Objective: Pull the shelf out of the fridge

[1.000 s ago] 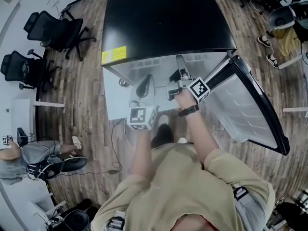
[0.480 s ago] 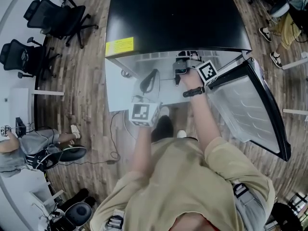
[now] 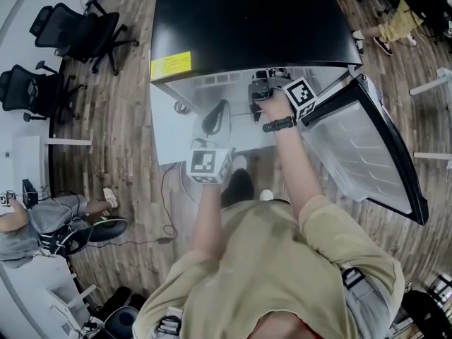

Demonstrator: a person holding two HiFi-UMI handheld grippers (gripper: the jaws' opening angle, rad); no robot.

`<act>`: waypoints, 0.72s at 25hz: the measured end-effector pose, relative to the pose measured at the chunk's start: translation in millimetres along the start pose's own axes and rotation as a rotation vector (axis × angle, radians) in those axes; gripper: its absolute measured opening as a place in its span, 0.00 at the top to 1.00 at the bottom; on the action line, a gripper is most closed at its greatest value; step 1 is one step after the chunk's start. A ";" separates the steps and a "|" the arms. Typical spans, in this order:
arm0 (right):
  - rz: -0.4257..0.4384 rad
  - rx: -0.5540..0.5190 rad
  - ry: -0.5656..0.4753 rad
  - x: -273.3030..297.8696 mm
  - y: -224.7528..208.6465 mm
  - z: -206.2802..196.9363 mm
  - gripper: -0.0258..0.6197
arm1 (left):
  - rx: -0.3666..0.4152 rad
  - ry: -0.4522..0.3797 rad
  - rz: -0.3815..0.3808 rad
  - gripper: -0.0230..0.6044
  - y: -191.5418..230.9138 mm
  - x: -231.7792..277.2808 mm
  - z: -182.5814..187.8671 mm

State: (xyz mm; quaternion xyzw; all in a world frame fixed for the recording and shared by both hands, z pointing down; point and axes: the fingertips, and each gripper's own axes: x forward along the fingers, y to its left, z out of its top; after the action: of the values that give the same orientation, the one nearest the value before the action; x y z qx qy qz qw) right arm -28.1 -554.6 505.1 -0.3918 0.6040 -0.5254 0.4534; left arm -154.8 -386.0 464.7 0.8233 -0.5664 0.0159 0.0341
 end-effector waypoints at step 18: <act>-0.006 0.076 -0.009 -42.1 -0.7 -2.5 0.92 | 0.022 -0.035 -0.014 0.96 -22.0 -27.3 15.5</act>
State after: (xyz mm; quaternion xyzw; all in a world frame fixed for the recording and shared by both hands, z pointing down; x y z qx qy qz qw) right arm -18.6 -514.1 511.6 -0.3785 0.5805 -0.5474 0.4691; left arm -144.3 -353.9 446.7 0.8276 -0.5611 0.0074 0.0155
